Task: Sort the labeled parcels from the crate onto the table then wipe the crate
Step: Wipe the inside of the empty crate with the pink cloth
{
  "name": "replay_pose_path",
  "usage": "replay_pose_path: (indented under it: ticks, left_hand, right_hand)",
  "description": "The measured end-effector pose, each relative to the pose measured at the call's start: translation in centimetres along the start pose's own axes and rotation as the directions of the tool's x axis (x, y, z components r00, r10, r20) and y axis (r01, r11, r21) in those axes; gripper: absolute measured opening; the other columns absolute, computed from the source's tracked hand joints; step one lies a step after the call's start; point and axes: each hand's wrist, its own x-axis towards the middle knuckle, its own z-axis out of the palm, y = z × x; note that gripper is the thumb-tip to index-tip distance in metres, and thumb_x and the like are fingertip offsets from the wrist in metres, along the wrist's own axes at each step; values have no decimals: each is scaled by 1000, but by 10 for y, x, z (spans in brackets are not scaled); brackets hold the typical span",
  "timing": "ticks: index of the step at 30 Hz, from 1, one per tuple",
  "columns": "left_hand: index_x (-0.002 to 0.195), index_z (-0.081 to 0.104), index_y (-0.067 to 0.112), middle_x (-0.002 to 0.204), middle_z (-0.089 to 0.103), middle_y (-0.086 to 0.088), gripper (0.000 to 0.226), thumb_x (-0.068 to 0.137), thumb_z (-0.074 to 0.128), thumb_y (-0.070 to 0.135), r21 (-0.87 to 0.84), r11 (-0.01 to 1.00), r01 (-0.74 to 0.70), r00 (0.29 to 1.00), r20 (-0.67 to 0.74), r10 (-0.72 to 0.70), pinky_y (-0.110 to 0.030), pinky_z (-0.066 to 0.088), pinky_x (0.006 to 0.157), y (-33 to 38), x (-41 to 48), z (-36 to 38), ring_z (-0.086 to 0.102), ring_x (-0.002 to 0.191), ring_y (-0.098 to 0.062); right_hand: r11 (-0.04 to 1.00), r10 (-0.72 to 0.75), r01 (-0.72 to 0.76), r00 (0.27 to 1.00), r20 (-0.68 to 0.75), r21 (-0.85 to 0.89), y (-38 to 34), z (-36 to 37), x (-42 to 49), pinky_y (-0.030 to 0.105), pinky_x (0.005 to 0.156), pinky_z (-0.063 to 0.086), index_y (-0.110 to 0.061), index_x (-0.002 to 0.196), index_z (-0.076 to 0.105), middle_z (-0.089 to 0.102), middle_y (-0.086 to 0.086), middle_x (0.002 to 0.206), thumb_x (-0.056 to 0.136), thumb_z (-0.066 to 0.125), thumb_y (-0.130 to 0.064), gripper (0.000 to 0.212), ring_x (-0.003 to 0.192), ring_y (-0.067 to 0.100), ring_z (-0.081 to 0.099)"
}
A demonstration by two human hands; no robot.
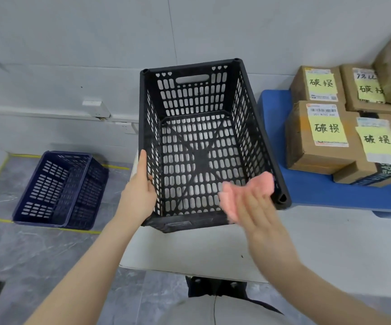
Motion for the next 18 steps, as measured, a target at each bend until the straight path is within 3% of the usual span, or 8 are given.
replay_pose_path:
  ticks: [3, 5, 7, 9, 10, 13, 16, 18]
  left_hand:
    - [152, -4, 40, 94, 57, -6, 81, 95, 38, 2, 21, 1000, -14, 1000, 22, 14, -36, 45, 74, 3, -2, -2, 57, 81, -27]
    - [152, -5, 38, 97, 60, -5, 83, 93, 41, 1, 33, 999, -39, 998, 46, 37, -38, 47, 78, 4, -3, -4, 59, 86, -28]
    - [152, -7, 39, 91, 59, 0, 84, 93, 41, 2, 29, 999, -38, 997, 68, 36, -32, 44, 71, -1, -4, -8, 59, 80, -24]
    - [151, -8, 41, 88, 57, 1, 84, 94, 39, 2, 40, 999, -37, 995, 96, 34, -23, 39, 62, -6, -6, -16, 57, 73, -17]
    - [151, -10, 41, 89, 59, -3, 84, 94, 39, 2, 59, 997, -43, 993, 111, 36, -23, 39, 60, -8, -7, -19, 58, 72, -17]
    - [153, -10, 33, 111, 61, -15, 82, 95, 42, 5, 190, 981, -43, 993, 121, 20, -38, 49, 76, -10, -13, -26, 62, 87, -28]
    - [154, 17, 23, 148, 38, -15, 71, 93, 53, 20, 570, 818, -73, 995, -11, 97, -51, 43, 99, 3, -33, -19, 43, 129, -41]
    - [139, 52, 20, 146, 45, -15, 54, 87, 58, 33, 628, 748, -215, 948, -49, 313, -59, 39, 102, 14, -55, 0, 42, 133, -41]
  right_hand:
    - [987, -155, 138, 960, 235, 85, -68, 17, 17, 44, 102, 45, -1, 118, 66, 61, 17, 127, 75, 33, -3, 55, 121, 33, 56]
    - [955, -247, 192, 939, 242, 228, -101, 18, 29, 37, 94, 52, -10, 116, 69, 65, 8, 124, 75, 40, -11, 51, 117, 25, 61]
    - [901, -315, 235, 932, 178, 364, -99, 7, 43, 26, 75, 57, -20, 107, 73, 70, -6, 107, 68, 58, -14, 43, 93, 12, 69]
    - [840, -294, 76, 896, 333, 538, -75, -14, 64, 13, 61, 52, -27, 104, 71, 67, -13, 91, 66, 68, -13, 41, 72, -11, 60]
    - [783, -260, -70, 866, 428, 618, -58, -19, 76, 11, 67, 51, -27, 108, 70, 66, -13, 92, 76, 61, -11, 37, 74, -15, 57]
    - [481, -8, -626, 697, 717, 614, -10, -32, 114, 38, 94, 51, -8, 116, 67, 70, 8, 104, 93, 48, 1, 31, 92, 14, 63]
    - [181, 152, -762, 646, 748, 621, 15, -47, 155, 37, 72, 58, -8, 116, 66, 72, 10, 99, 92, 50, 3, 31, 84, 20, 66]
    - [91, 202, -711, 699, 686, 697, 16, -49, 186, 32, 78, 56, -12, 123, 62, 70, 4, 104, 90, 54, 3, 38, 92, 17, 66]
